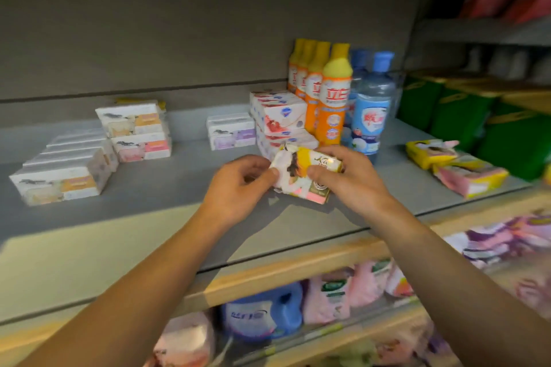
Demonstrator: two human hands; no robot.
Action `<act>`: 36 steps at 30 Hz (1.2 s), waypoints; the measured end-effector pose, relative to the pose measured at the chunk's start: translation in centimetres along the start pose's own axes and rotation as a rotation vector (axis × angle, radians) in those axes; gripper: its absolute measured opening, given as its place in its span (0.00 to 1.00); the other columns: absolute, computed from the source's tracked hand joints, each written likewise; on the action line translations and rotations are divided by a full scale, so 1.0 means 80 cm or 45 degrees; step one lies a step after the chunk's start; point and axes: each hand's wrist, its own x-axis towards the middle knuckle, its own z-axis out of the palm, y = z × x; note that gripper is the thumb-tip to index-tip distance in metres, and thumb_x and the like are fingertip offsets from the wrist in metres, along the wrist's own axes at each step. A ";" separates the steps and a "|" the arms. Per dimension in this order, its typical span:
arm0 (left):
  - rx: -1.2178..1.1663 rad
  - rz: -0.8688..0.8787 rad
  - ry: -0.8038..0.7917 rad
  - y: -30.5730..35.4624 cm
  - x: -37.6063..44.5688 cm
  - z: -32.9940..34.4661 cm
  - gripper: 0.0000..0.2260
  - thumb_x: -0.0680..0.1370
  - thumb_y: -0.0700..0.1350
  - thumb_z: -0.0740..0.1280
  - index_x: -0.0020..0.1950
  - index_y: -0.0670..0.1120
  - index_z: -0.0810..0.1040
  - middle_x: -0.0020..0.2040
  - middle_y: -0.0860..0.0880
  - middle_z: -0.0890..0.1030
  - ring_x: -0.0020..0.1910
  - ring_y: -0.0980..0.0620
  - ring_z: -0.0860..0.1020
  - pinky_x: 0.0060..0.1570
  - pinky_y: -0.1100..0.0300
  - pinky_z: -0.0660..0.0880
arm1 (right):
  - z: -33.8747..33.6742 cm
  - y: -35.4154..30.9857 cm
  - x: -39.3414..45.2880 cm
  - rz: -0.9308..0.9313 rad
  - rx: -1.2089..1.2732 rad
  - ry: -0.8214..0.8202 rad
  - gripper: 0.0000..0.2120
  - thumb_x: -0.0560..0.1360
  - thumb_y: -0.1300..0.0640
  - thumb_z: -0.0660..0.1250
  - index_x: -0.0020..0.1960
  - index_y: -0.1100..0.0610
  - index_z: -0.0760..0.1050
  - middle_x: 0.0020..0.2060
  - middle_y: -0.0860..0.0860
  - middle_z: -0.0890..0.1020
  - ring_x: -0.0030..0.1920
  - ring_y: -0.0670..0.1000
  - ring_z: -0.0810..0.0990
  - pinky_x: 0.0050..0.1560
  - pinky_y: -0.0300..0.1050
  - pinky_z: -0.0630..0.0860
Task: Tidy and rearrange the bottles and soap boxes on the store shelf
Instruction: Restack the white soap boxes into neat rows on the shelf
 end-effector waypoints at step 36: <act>0.891 0.476 -0.254 -0.003 0.001 0.121 0.16 0.76 0.57 0.66 0.60 0.52 0.80 0.58 0.55 0.81 0.55 0.52 0.75 0.56 0.56 0.73 | -0.156 0.107 0.024 0.214 -1.791 0.196 0.32 0.73 0.33 0.54 0.69 0.51 0.70 0.66 0.54 0.74 0.68 0.61 0.67 0.69 0.63 0.56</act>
